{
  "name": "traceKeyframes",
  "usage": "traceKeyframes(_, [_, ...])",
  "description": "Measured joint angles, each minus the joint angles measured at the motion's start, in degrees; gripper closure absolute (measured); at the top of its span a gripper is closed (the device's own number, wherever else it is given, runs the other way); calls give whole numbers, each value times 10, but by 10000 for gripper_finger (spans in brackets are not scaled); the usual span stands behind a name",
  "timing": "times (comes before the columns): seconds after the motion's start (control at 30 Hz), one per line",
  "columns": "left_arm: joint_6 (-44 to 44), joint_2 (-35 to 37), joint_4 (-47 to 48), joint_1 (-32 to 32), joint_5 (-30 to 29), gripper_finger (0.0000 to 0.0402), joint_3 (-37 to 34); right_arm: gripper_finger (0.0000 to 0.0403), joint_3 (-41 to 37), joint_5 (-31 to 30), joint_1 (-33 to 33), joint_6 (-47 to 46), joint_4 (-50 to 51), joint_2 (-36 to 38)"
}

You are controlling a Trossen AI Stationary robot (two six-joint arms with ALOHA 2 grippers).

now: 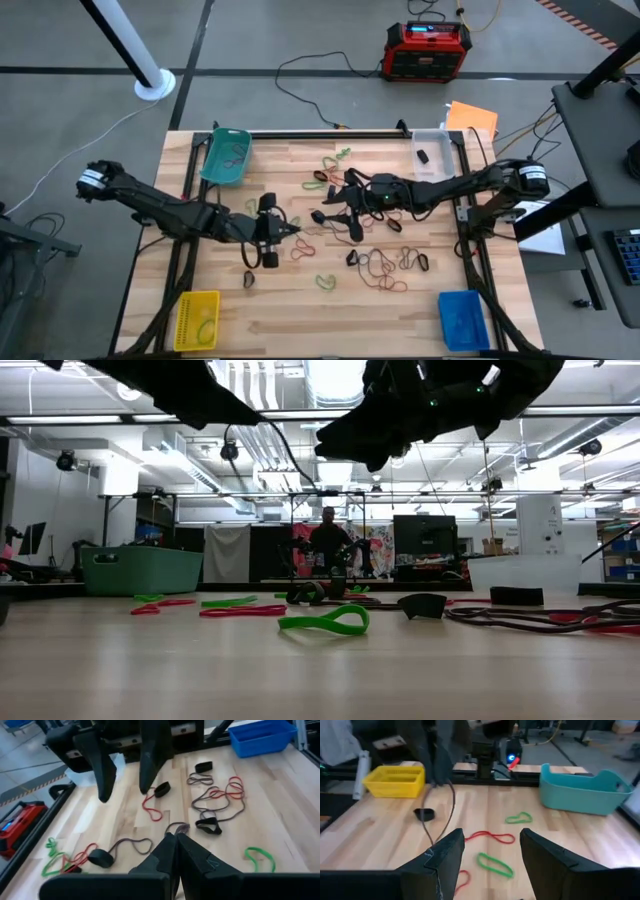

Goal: Sort rubber bands into baskets
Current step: Put the violet rubber band into the blue bin

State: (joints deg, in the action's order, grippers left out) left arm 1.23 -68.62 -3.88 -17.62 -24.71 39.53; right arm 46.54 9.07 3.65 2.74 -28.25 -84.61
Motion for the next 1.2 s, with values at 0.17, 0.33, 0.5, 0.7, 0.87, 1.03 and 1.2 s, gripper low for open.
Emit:
traceKeyframes(0.17, [-2, 0, -39, 2, 0, 401, -25, 213, 0, 19, -4, -21, 6, -9])
traceKeyframes(0.33, [-4, 0, -70, 3, -1, 401, -41, 213, 0, 19, -4, -28, 5, -11])
traceKeyframes(0.5, [-4, 0, -73, 8, -9, 401, -39, 184, 9, 19, -5, -43, 0, -17])
traceKeyframes(0.7, [0, 1, -100, 26, -9, 401, -37, 137, 25, 20, -19, -24, -25, -57])
traceKeyframes(0.87, [0, 1, -116, 36, -9, 401, -37, 126, 64, 64, -22, -22, -26, -99])
traceKeyframes(1.03, [-2, 1, -142, 36, -8, 401, -37, 128, 112, 77, -23, -20, -26, -155])
traceKeyframes(1.2, [-4, 0, -145, 36, -7, 401, -37, 128, 160, 107, -23, -12, -18, -202])
